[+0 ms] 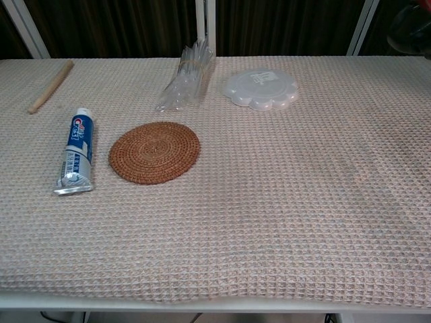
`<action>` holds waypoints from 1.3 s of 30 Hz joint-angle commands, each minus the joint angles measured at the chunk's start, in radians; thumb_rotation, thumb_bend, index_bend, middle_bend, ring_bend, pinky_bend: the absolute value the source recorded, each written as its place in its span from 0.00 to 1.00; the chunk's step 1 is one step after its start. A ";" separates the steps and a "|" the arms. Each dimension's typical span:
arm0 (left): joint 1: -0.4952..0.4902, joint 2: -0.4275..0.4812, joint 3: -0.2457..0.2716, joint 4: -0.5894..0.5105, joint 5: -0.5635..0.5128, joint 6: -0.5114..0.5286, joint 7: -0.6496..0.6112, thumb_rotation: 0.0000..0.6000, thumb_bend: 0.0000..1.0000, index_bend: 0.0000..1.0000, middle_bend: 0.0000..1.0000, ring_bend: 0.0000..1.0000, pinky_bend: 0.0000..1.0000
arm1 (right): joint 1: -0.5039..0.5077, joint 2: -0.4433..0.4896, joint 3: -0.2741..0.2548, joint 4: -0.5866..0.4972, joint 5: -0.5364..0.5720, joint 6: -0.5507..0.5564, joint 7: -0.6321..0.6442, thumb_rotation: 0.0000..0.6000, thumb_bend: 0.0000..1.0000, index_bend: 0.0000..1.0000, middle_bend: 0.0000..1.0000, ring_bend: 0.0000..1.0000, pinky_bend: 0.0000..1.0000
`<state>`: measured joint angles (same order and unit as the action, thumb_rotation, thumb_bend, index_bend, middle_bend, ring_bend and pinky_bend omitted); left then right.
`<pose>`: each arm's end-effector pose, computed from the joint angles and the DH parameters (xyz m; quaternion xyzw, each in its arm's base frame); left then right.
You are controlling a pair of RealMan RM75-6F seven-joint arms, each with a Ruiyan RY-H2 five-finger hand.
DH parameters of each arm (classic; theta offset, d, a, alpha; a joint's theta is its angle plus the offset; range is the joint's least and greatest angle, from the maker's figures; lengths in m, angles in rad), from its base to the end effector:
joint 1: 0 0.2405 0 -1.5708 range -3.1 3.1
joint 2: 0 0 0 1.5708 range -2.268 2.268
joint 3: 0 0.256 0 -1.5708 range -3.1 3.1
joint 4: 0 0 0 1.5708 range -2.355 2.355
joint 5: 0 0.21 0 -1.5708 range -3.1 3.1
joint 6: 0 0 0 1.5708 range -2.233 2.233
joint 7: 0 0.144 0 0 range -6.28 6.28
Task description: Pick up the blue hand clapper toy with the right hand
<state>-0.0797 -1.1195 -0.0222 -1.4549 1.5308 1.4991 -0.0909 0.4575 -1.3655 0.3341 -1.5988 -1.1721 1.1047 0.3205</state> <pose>-0.3392 0.1759 0.1723 -0.6125 -0.3666 -0.3699 0.5946 -0.2131 -0.3306 0.0841 0.4695 -0.5706 0.5556 0.3812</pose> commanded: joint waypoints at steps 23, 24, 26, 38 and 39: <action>0.003 -0.003 0.002 0.007 -0.001 0.000 -0.009 1.00 0.21 0.11 0.04 0.00 0.10 | 0.039 -0.207 -0.009 0.190 0.075 0.103 -0.380 1.00 0.91 1.00 1.00 1.00 1.00; 0.002 -0.002 0.002 0.007 0.000 0.000 -0.009 1.00 0.21 0.11 0.04 0.00 0.10 | 0.046 -0.227 -0.007 0.211 0.080 0.101 -0.384 1.00 0.90 1.00 1.00 1.00 1.00; 0.003 -0.001 0.002 0.007 0.001 0.000 -0.009 1.00 0.21 0.11 0.04 0.00 0.10 | 0.062 -0.257 -0.016 0.254 0.067 0.103 -0.405 1.00 0.89 1.00 1.00 1.00 1.00; 0.009 0.000 0.002 0.022 -0.009 0.002 -0.037 1.00 0.21 0.11 0.04 0.00 0.10 | 0.128 -0.401 -0.076 0.434 0.000 0.075 -0.505 1.00 0.60 0.94 0.98 0.97 1.00; 0.011 0.000 0.002 0.023 -0.010 0.003 -0.040 1.00 0.21 0.11 0.04 0.00 0.10 | 0.128 -0.395 -0.085 0.431 0.009 0.056 -0.527 1.00 0.49 0.82 0.89 0.89 1.00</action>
<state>-0.0695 -1.1200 -0.0204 -1.4318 1.5212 1.5013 -0.1308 0.5822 -1.7626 0.2645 -1.1705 -1.1703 1.1852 -0.1798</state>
